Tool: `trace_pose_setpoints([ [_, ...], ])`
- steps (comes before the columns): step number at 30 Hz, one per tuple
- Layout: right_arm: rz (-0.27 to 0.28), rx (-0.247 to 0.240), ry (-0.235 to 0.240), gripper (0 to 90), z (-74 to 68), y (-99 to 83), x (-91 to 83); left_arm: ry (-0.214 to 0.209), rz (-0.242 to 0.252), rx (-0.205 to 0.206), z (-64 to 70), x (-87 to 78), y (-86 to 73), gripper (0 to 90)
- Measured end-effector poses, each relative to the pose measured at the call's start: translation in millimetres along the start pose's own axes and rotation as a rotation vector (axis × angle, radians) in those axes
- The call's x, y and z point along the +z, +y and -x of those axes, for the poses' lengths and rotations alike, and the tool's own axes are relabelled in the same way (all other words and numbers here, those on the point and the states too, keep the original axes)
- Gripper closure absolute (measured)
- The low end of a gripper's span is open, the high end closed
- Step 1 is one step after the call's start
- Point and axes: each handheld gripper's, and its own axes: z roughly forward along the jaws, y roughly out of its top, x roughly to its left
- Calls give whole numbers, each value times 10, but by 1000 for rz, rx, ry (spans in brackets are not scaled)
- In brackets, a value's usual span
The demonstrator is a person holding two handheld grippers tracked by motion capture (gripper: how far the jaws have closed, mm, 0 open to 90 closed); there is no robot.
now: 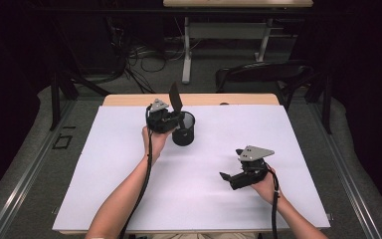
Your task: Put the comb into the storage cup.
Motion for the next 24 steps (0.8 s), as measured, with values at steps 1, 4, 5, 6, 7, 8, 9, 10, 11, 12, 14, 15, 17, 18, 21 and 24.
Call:
trace_pose_setpoints([
  [1, 0, 0, 0, 4, -1, 1, -1, 5, -4, 0, 0, 3, -3, 727],
  [4, -2, -2, -1, 4, 0, 1, -1, 9, -14, -6, -2, 12, -13, 727],
  [5, -1, -1, 0, 4, 0, 0, 1, 8, -19, -6, -2, 16, -16, 726],
  [6, 0, -1, 0, 4, 0, -1, 3, 8, -21, -9, -1, 20, -22, 726],
  [7, -1, -2, 0, 3, 0, 0, 4, 8, -25, -8, -1, 20, -25, 726],
  [8, -1, -2, 0, 4, 0, 0, 4, 8, -27, -9, 0, 22, -28, 726],
  [9, -1, -2, 0, 4, -1, 0, 4, 7, -29, -9, 0, 27, -31, 726],
  [10, -2, -3, 0, 4, -1, 0, 5, 6, -30, -12, 3, 29, -34, 725],
  [11, -2, -2, 1, 4, -2, 0, 5, 8, -34, -9, 4, 32, -36, 725],
  [12, -2, -2, 1, 4, -2, 0, 6, 7, -37, -8, 7, 34, -39, 726],
  [14, -2, -2, 0, 4, -2, 1, 4, 6, -45, -7, 17, 40, -44, 726],
  [15, -2, -2, 0, 4, -2, 1, 3, 3, -47, -6, 20, 41, -46, 725],
  [17, -2, -3, 1, 4, -2, 1, 4, 3, -50, -5, 23, 47, -50, 725],
  [18, -2, -3, 1, 4, -2, 1, 4, 1, -52, -5, 25, 49, -53, 725],
  [21, -6, -6, 0, 4, -3, 3, 0, 2, -57, -10, 29, 56, -60, 724],
  [24, -3, -3, 1, 4, -1, 1, 5, 1, -68, -5, 32, 62, -65, 721],
])
